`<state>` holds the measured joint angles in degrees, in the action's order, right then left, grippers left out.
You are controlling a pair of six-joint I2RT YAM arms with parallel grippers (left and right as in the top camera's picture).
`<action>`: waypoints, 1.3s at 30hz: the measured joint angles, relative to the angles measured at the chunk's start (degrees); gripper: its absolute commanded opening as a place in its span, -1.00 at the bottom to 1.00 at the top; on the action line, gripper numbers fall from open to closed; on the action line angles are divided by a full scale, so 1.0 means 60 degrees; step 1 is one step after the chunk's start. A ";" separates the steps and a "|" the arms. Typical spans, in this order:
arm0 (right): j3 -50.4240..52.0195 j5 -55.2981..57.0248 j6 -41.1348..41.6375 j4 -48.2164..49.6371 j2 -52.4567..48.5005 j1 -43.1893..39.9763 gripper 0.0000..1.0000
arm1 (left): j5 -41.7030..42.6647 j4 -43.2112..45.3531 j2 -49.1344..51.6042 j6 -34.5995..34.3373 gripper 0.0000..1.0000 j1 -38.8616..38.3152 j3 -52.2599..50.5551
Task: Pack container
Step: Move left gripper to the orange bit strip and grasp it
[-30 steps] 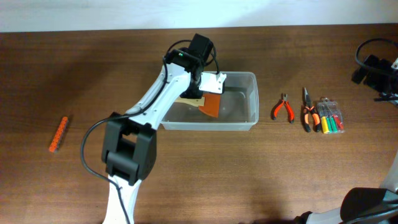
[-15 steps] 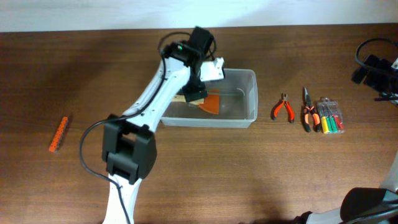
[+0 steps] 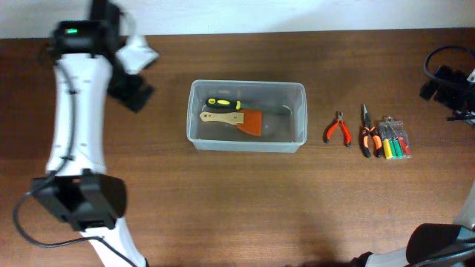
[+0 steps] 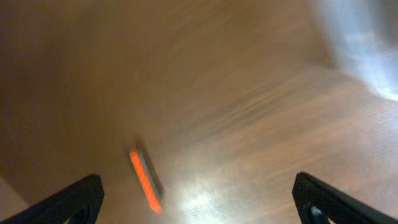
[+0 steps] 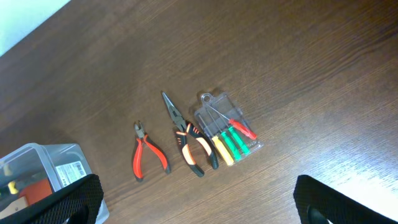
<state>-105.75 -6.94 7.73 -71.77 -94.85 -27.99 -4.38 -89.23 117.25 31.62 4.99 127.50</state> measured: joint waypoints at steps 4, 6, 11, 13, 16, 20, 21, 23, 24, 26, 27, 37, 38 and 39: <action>0.0000 0.0000 0.0004 0.0000 0.0000 0.0000 0.97 | 0.0386 0.0317 0.0091 -0.0827 0.98 0.2044 -0.0907; 0.0000 0.0000 0.0004 0.0000 0.0000 0.0000 0.97 | 0.0506 0.0769 0.0091 -0.0900 0.99 0.2845 -0.1479; 0.0000 0.0000 0.0004 0.0000 0.0000 0.0000 0.97 | 0.0688 0.2459 0.0102 -0.0685 0.95 0.4211 -0.3268; 0.0000 0.0000 0.0004 0.0000 0.0000 0.0000 0.97 | 0.0729 0.3115 0.0106 -0.0379 0.91 0.4452 -0.3872; 0.0000 0.0000 0.0000 0.0004 0.0000 0.0000 0.96 | 0.0776 0.3971 0.0106 0.0397 0.92 0.4506 -0.4692; 0.0000 0.0000 0.0000 0.0000 0.0000 0.0000 0.97 | 0.0845 0.5176 0.0106 0.1086 0.93 0.4452 -0.5650; 0.0000 0.0000 -0.0004 0.0000 0.0000 0.0000 0.97 | 0.0845 0.5424 0.0106 0.1177 0.93 0.4448 -0.5829; 0.0000 0.0000 0.0000 0.0000 0.0000 0.0000 0.97 | 0.0841 0.5923 0.0106 0.1315 0.92 0.4448 -0.6167; 0.0000 0.0000 0.0004 0.0000 0.0000 0.0000 0.97 | 0.0841 0.6171 0.0106 0.1377 0.92 0.4448 -0.6349; 0.0000 0.0000 0.0004 0.0000 0.0000 0.0000 0.97 | 0.0841 0.6415 0.0131 0.1439 0.88 0.4448 -0.6594; 0.0000 0.0000 -0.0004 0.0000 0.0000 0.0000 0.97 | 0.0838 0.6462 0.0182 0.1464 0.86 0.4448 -0.6666; 0.0000 0.0000 0.0004 -0.0004 0.0000 0.0000 0.97 | 0.0743 0.6524 0.0809 0.1588 0.68 0.4448 -0.6805; 0.0000 0.0000 0.0000 0.0000 0.0000 0.0000 0.97 | 0.0696 0.6524 0.0809 0.1588 0.64 0.4444 -0.6805; 0.0000 0.0000 0.0004 0.0000 0.0000 0.0000 0.97 | 0.0681 0.6524 0.0809 0.1588 0.60 0.4437 -0.6805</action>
<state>-105.75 -6.94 7.75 -71.77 -94.85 -27.99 -0.30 -50.09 122.10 41.15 31.62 86.67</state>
